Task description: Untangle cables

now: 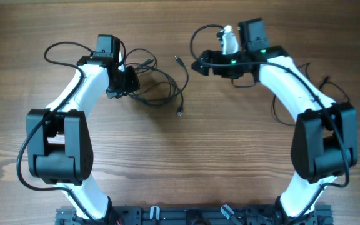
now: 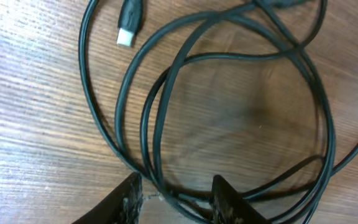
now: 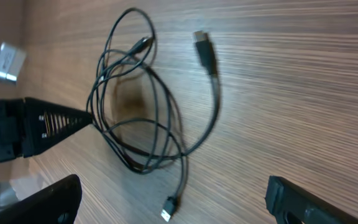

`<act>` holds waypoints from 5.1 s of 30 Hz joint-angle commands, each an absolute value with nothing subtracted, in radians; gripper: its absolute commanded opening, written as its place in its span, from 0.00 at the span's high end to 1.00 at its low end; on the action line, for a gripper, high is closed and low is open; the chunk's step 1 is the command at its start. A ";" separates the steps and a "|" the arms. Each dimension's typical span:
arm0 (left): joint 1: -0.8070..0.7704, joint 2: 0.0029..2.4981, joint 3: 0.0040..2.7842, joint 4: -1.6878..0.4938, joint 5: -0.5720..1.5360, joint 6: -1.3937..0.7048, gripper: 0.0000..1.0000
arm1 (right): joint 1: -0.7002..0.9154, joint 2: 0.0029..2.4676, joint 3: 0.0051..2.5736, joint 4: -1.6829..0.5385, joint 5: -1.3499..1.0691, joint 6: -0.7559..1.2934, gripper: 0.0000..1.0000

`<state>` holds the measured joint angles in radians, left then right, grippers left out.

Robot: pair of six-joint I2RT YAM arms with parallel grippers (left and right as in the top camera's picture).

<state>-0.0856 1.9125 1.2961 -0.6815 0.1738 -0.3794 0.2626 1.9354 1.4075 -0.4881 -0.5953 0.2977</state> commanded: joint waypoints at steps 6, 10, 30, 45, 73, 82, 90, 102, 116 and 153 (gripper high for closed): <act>-0.088 1.901 1.227 -0.590 0.157 -0.405 0.82 | 0.313 1.934 1.401 -0.468 -0.511 0.322 0.03; -0.088 1.901 1.227 -0.590 0.156 -0.405 0.94 | 0.313 1.934 1.401 -0.468 -0.511 0.322 0.04; -0.087 1.750 1.257 -0.699 0.220 -0.397 0.96 | 0.329 1.942 1.398 -0.491 -0.512 0.345 0.33; -0.148 1.683 1.256 -0.695 0.221 -0.462 0.96 | 0.469 2.024 1.398 -0.464 -0.516 0.549 0.15; -0.185 1.683 1.256 -0.698 0.243 -0.772 0.96 | 0.619 2.141 1.398 -0.472 -0.347 0.609 0.33; -0.185 1.683 1.256 -0.713 0.112 -0.800 0.96 | 0.621 2.164 1.398 -0.483 -0.335 0.610 0.29; -0.185 1.683 1.255 -0.720 0.070 -0.829 0.96 | 0.589 2.116 1.442 -0.535 -0.501 0.427 0.16; -0.080 1.684 1.255 -0.802 0.253 -1.002 0.96 | 0.585 2.025 1.446 -0.390 -0.691 0.153 0.22; -0.062 1.684 1.255 -0.802 0.208 -0.994 0.96 | 0.612 2.025 1.446 -0.456 -0.573 0.023 0.14; -0.062 1.684 1.255 -0.806 0.208 -0.980 0.96 | 0.644 2.025 1.438 -0.313 -0.466 -0.027 0.09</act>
